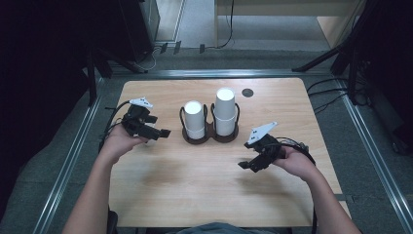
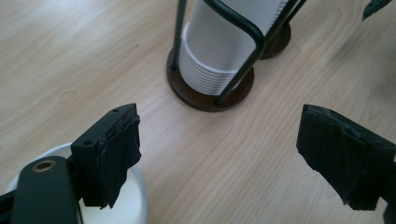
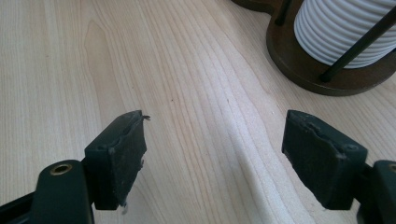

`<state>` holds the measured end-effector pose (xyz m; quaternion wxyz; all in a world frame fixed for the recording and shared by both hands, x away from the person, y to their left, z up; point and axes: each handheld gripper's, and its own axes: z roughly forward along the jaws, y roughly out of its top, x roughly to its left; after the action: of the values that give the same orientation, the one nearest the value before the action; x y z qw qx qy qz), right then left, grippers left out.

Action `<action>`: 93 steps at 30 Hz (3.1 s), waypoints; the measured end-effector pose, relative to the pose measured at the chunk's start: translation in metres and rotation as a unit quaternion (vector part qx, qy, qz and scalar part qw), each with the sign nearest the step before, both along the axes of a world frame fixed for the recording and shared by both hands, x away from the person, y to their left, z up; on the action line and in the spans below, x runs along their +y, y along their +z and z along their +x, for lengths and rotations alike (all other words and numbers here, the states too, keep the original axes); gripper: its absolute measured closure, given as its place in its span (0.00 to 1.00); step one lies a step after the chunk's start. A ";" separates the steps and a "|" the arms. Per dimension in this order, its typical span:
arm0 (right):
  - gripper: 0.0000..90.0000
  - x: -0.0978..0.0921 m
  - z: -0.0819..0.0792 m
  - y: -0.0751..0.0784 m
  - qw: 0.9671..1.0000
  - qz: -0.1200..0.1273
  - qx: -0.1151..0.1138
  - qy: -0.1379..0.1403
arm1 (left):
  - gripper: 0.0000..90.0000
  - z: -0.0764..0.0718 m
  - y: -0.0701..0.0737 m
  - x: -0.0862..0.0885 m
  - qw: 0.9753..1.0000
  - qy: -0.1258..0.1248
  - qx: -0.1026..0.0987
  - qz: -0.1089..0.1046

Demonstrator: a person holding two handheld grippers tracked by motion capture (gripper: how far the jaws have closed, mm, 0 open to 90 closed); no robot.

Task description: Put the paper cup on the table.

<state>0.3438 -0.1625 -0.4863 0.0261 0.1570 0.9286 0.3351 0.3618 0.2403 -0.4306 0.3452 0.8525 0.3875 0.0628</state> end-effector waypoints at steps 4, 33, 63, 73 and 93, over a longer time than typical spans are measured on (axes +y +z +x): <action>0.24 -0.001 0.000 0.001 1.000 0.000 -0.002 -0.001 | 0.15 -0.001 -0.005 -0.011 1.000 -0.009 0.000 0.002; 0.24 0.001 -0.003 0.000 1.000 -0.011 -0.007 0.002 | 0.08 -0.014 -0.042 -0.071 0.996 -0.082 0.016 0.012; 0.24 0.006 -0.005 -0.004 1.000 -0.026 -0.013 0.012 | 0.08 -0.027 -0.050 -0.114 0.993 -0.105 -0.035 0.031; 0.24 0.009 -0.006 -0.007 0.999 -0.032 -0.015 0.018 | 0.08 -0.029 -0.050 -0.122 0.994 -0.103 -0.036 0.020; 0.24 0.010 -0.007 -0.008 0.999 -0.038 -0.016 0.019 | 0.08 -0.033 -0.057 -0.130 0.991 -0.121 -0.039 0.049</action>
<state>0.3372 -0.1528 -0.4941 0.0407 0.1325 0.9429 0.3028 0.3288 0.1105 -0.4877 0.3232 0.9058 0.2641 0.0729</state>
